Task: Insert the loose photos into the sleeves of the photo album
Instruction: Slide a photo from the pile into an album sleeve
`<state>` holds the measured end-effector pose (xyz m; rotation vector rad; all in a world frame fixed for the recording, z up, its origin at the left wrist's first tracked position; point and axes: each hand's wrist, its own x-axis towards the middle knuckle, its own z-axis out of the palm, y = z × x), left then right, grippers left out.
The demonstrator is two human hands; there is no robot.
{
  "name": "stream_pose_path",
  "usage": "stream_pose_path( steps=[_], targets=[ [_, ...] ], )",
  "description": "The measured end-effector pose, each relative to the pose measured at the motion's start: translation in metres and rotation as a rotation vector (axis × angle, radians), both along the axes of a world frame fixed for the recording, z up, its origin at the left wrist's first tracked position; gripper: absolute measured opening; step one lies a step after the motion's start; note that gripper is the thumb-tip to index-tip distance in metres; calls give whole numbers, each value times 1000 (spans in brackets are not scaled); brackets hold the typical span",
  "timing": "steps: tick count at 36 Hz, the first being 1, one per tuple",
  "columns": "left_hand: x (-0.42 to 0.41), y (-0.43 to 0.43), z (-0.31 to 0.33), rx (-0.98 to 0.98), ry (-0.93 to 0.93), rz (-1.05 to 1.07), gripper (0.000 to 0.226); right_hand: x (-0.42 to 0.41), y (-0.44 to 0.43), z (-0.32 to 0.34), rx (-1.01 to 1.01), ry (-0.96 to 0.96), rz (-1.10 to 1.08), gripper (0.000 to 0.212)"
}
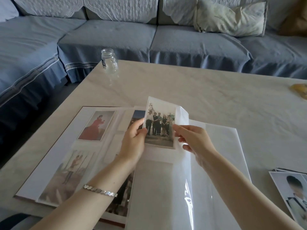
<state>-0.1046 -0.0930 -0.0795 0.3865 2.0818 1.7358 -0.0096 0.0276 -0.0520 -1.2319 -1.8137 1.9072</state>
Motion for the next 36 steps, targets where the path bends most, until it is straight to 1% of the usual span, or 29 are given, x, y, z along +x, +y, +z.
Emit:
stream_pose_path(
  steps=[4,6,8,11,12,15,17,20,22,28,36],
  targets=[
    [1,1,0,-7,3,-11,38,-3,-1,-3,46,16,-69,10],
    [1,1,0,-15,3,-11,38,-4,-2,-2,42,43,-88,11],
    [0,1,-1,-15,2,-9,38,-4,-1,-3,-6,80,-111,12],
    [0,1,-1,-19,6,-9,37,-4,0,-2,-107,119,-117,3],
    [-1,0,-1,-22,11,-10,37,-4,0,-1,-145,137,-116,5],
    [-3,-1,-2,-47,42,-19,37,-2,3,1,-222,186,-87,26],
    [-4,-2,-2,-66,57,-19,37,0,5,1,-211,194,-32,29],
    [-6,-4,-3,-70,52,-20,37,2,7,-1,-218,217,33,17],
    [-6,-5,-3,-69,50,-17,37,2,7,-2,-207,211,46,15],
    [-3,-5,-1,-23,21,-13,37,0,5,-3,-125,158,-5,16],
    [-3,-1,0,48,-63,23,35,-1,12,-1,-93,146,29,18]
  ],
)
